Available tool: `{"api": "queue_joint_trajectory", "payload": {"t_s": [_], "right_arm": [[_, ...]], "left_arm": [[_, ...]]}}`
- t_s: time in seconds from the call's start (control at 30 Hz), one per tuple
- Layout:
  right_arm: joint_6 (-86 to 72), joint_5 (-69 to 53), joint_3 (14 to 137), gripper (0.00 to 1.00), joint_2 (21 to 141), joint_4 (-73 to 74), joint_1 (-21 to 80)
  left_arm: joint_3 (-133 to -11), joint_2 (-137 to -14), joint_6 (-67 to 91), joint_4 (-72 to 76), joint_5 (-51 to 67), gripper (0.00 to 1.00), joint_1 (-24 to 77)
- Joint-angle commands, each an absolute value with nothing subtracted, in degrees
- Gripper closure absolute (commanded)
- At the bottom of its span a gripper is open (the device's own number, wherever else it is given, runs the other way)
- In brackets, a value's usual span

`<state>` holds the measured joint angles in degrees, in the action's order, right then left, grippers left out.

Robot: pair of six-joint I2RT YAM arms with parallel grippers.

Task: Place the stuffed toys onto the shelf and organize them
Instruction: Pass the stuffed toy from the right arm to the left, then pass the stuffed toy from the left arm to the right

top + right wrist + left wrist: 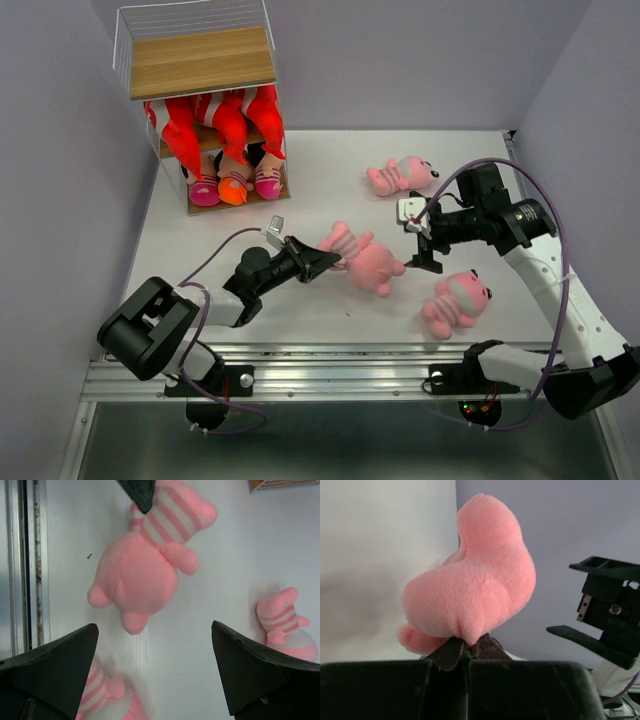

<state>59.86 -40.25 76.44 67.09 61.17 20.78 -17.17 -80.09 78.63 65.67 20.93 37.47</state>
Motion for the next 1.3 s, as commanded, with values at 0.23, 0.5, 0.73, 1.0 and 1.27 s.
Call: {"api": "queue_joint_trajectory", "payload": {"t_s": [0.23, 0.5, 0.73, 1.0, 1.27], "right_arm": [[85.4, -40.4, 67.6, 0.00, 66.1, 66.5, 23.1], [84.2, -33.7, 60.9, 0.00, 63.9, 54.1, 26.8], [72.6, -29.7, 58.0, 0.19, 64.2, 39.7, 27.9], [62.1, -30.8, 58.1, 0.90, 64.0, 36.0, 27.9], [48.3, -33.8, 57.7, 0.99, 61.1, 37.7, 27.9]], "left_arm": [[-20.2, -81.2, 93.5, 69.5, 23.1, 1.00, 36.8], [-22.5, -83.6, 96.3, 71.4, 25.9, 1.00, 36.9], [-23.4, -85.5, 99.5, 75.8, 26.2, 1.00, 38.1], [-22.0, -88.2, 103.1, 86.2, 25.9, 1.00, 38.8], [-21.8, -85.6, 97.4, 86.6, 26.2, 0.70, 38.7]]}}
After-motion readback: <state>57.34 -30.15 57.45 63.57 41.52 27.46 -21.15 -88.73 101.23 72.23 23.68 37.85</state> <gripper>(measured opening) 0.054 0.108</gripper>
